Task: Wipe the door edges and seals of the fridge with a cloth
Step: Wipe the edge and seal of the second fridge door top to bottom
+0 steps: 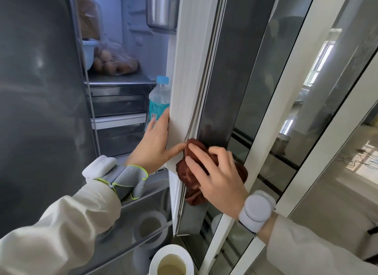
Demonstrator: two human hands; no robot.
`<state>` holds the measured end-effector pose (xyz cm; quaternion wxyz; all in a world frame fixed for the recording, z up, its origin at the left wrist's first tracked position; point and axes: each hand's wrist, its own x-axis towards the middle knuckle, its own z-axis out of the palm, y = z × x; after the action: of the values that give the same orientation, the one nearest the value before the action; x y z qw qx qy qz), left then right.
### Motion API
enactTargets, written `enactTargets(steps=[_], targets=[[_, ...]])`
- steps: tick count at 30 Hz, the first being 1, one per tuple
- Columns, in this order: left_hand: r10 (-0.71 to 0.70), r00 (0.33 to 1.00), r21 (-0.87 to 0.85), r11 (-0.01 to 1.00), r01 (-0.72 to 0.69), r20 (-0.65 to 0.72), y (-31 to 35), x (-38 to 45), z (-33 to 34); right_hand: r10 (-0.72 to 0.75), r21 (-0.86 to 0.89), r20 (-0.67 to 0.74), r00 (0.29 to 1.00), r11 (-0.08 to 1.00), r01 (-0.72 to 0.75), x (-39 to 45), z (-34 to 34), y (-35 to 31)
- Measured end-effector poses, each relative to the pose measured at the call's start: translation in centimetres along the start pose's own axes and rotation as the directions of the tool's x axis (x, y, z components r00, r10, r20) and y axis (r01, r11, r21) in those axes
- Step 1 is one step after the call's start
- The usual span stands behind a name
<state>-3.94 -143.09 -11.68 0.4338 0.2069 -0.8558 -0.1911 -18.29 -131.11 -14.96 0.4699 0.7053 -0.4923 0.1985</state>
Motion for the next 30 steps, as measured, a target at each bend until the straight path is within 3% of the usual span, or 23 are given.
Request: enactTargets(steps=[4,10,23,30], targets=[[-0.027,0.998,0.247,0.969,0.012,0.055,-1.2,-1.0,0.5,-0.017,0.057,0.048,0.999,0.998,0.014,-2.9,1.5,-1.9],[0.019,1.0,0.484,0.875,-0.022,0.011,-2.4,-3.6,1.6,-0.075,0.103,0.204,0.976,0.993,0.055,-6.3,2.7,-4.1],[0.02,0.993,0.526,0.85,0.044,-0.116,-2.0,-3.0,2.1,-0.212,0.026,0.133,0.968,0.977,0.211,-1.8,0.1,1.1],[0.053,0.989,0.539,0.842,0.029,-0.136,-2.3,-3.0,2.1,-0.245,0.105,0.198,0.949,0.968,0.228,-5.0,2.2,-1.8]])
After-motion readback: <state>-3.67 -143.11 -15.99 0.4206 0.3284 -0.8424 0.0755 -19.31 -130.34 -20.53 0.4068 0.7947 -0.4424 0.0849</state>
